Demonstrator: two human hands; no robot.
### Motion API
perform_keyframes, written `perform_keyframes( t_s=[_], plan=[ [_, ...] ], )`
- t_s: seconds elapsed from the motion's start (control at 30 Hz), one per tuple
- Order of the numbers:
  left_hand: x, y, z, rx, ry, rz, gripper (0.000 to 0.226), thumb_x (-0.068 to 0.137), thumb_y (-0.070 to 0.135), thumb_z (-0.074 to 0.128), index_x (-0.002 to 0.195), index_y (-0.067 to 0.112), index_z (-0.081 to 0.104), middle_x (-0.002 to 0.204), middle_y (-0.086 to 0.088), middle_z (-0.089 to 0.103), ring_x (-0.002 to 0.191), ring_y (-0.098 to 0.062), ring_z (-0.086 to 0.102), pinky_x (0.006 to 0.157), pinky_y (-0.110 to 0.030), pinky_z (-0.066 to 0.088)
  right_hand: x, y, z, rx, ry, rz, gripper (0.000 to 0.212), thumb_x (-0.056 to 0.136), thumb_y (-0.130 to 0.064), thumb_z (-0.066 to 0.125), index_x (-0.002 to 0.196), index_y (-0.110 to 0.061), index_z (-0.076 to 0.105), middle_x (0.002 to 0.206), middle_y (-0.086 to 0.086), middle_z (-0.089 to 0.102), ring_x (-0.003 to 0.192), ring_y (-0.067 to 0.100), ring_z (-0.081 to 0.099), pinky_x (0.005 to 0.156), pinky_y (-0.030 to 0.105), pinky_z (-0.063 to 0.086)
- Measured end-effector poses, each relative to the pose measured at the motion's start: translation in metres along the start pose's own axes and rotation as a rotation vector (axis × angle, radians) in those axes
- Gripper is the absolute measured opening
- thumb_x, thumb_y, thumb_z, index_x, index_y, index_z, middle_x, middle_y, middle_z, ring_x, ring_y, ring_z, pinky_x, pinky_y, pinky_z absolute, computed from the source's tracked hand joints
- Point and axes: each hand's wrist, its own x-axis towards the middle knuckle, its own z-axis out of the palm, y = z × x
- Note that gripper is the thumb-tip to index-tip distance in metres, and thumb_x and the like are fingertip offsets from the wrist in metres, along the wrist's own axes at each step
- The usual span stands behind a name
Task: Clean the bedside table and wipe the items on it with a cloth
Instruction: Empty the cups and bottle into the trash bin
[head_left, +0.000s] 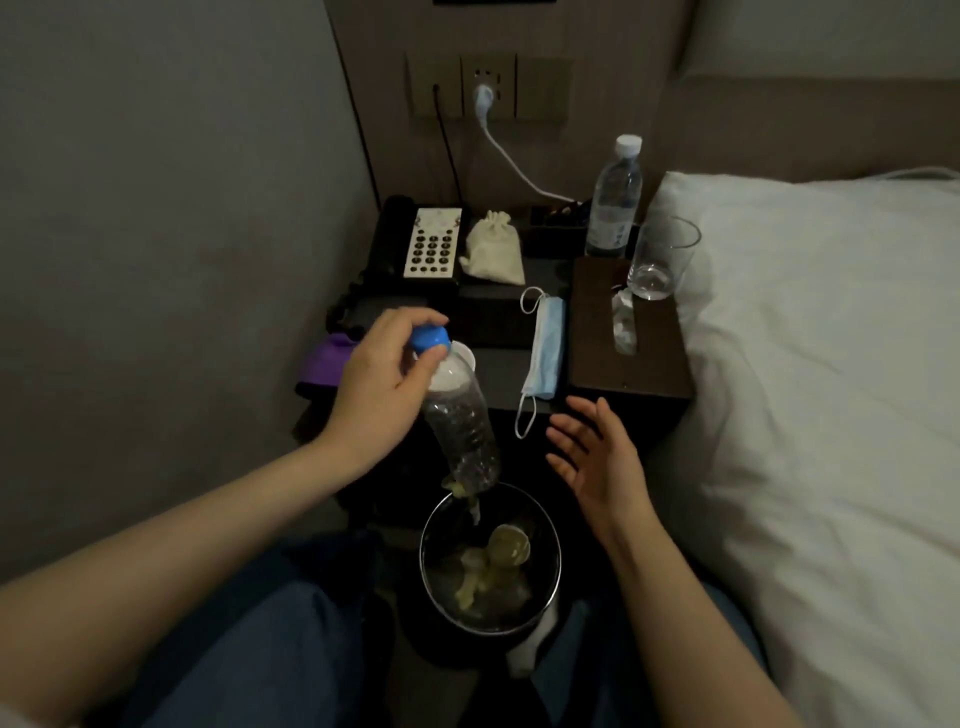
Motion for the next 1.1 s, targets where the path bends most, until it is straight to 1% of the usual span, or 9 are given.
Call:
perform_keyframes(
  t_s=[0.07,0.17,0.27,0.4,0.47,0.63,0.73,0.97,1.1],
  plan=[
    [-0.023,-0.009,0.018,0.019,-0.103,-0.036,0.025,0.086,0.009,0.065,0.109,0.017,0.060,0.107,0.003,0.061,0.084,-0.015,0.059,0.078,-0.029,0.047,-0.001,0.001,-0.001,-0.013,0.010,-0.009,0.034,0.097,-0.047,0.042,0.106,-0.023,0.066,0.094,0.000,0.070,0.088,0.014,0.066,0.074,0.030,0.048],
    [-0.058,-0.029,0.044,0.116,-0.264,-0.068,0.027,0.084,0.012,0.067,0.109,0.017,0.060,0.109,0.005,0.061,0.098,-0.014,0.060,0.085,-0.033,0.048,0.000,0.004,-0.003,-0.034,0.013,-0.011,0.034,0.097,-0.048,0.043,0.106,-0.025,0.066,0.093,-0.001,0.071,0.086,0.013,0.066,0.073,0.030,0.048],
    [-0.080,-0.045,0.060,0.161,-0.342,-0.155,0.028,0.086,0.016,0.065,0.112,0.021,0.058,0.111,0.008,0.059,0.098,-0.014,0.061,0.081,-0.033,0.049,0.001,0.005,-0.003,-0.052,0.008,-0.003,0.034,0.096,-0.048,0.044,0.106,-0.025,0.067,0.092,-0.002,0.071,0.084,0.012,0.067,0.072,0.029,0.048],
    [-0.082,-0.058,0.069,0.317,-0.474,-0.210,0.046,0.090,0.029,0.061,0.134,0.023,0.047,0.137,0.008,0.042,0.117,-0.015,0.052,0.088,-0.035,0.050,0.005,0.008,-0.005,-0.079,-0.004,0.012,0.034,0.095,-0.049,0.044,0.106,-0.026,0.067,0.091,-0.003,0.071,0.085,0.012,0.066,0.071,0.030,0.047],
    [-0.075,-0.058,0.069,0.371,-0.479,-0.229,0.053,0.090,0.036,0.060,0.138,0.026,0.043,0.141,0.007,0.035,0.121,-0.015,0.048,0.090,-0.037,0.051,0.007,0.009,-0.006,-0.080,-0.006,0.017,0.034,0.095,-0.049,0.045,0.105,-0.026,0.067,0.089,-0.003,0.071,0.084,0.012,0.066,0.071,0.029,0.047],
    [-0.040,-0.037,0.071,0.311,-0.315,-0.044,0.036,0.092,0.029,0.055,0.128,0.024,0.051,0.122,0.006,0.050,0.113,-0.016,0.052,0.082,-0.037,0.051,0.010,0.009,-0.004,-0.072,-0.008,0.025,0.033,0.094,-0.050,0.046,0.102,-0.027,0.068,0.086,-0.004,0.072,0.082,0.012,0.066,0.072,0.030,0.047],
    [-0.008,-0.025,0.081,0.279,-0.289,-0.050,0.033,0.093,0.025,0.054,0.126,0.021,0.054,0.122,0.002,0.054,0.114,-0.019,0.053,0.086,-0.039,0.049,0.009,0.009,-0.004,-0.065,-0.017,0.036,0.033,0.093,-0.050,0.047,0.102,-0.027,0.069,0.086,-0.005,0.072,0.081,0.011,0.067,0.072,0.030,0.047],
    [0.038,-0.022,0.116,0.324,-0.520,-0.284,0.037,0.096,0.027,0.046,0.133,0.021,0.048,0.130,-0.011,0.045,0.116,-0.030,0.052,0.096,-0.039,0.044,0.007,0.008,-0.006,-0.039,-0.017,0.046,0.034,0.093,-0.051,0.048,0.101,-0.026,0.070,0.089,-0.002,0.073,0.080,0.011,0.069,0.072,0.030,0.049],
    [0.043,-0.032,0.127,0.314,-0.558,-0.338,0.039,0.096,0.025,0.043,0.135,0.027,0.048,0.129,-0.014,0.048,0.120,-0.031,0.049,0.099,-0.038,0.042,0.008,0.009,-0.006,-0.029,-0.009,0.059,0.033,0.094,-0.050,0.047,0.101,-0.026,0.070,0.087,-0.002,0.072,0.081,0.012,0.067,0.071,0.030,0.048]
  ],
)
